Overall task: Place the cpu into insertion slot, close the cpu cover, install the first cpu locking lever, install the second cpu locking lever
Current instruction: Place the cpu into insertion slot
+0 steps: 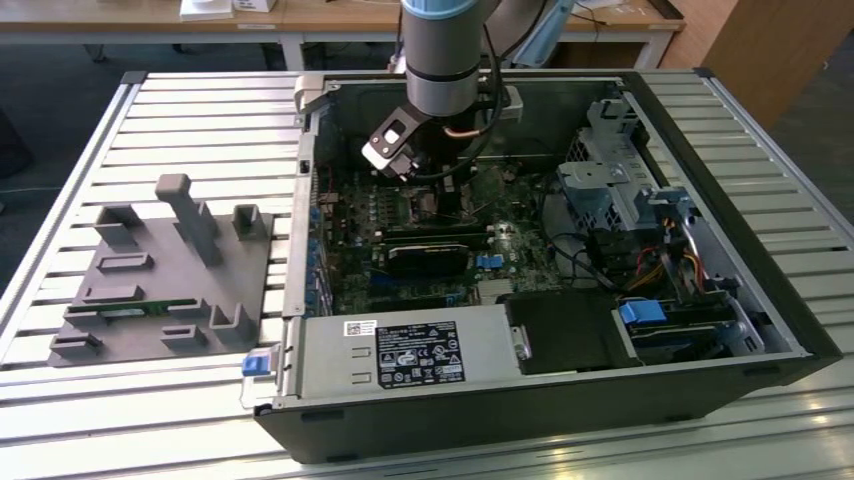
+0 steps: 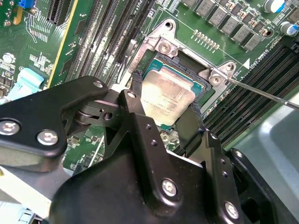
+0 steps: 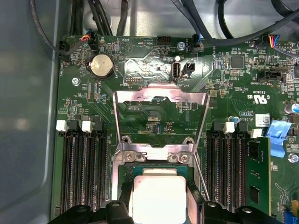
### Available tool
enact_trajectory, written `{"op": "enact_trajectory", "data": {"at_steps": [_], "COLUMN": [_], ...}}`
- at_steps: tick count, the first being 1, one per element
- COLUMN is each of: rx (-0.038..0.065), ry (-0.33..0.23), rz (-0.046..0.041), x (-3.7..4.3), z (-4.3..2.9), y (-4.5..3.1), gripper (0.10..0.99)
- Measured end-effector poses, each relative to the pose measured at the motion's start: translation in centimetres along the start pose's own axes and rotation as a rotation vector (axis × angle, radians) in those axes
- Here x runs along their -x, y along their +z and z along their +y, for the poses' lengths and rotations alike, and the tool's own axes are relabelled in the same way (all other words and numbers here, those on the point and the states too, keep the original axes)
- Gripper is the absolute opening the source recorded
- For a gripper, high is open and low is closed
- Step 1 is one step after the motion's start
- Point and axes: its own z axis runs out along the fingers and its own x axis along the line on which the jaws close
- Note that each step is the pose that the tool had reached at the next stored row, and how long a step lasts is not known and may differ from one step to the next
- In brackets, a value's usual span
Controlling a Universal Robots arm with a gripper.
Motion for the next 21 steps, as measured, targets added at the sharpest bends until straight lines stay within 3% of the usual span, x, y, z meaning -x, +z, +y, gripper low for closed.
{"op": "enact_trajectory", "data": {"at_steps": [7,8,21], "rx": [0.0,0.0,0.0], "ry": [0.0,0.0,0.0], "rz": [0.0001,0.0003,0.0001], "x": [-0.01,-0.03,-0.46], "z": [0.0,0.0,-0.01], "y": [0.02,0.03,0.14], "gripper": [0.549,0.612,0.612]}}
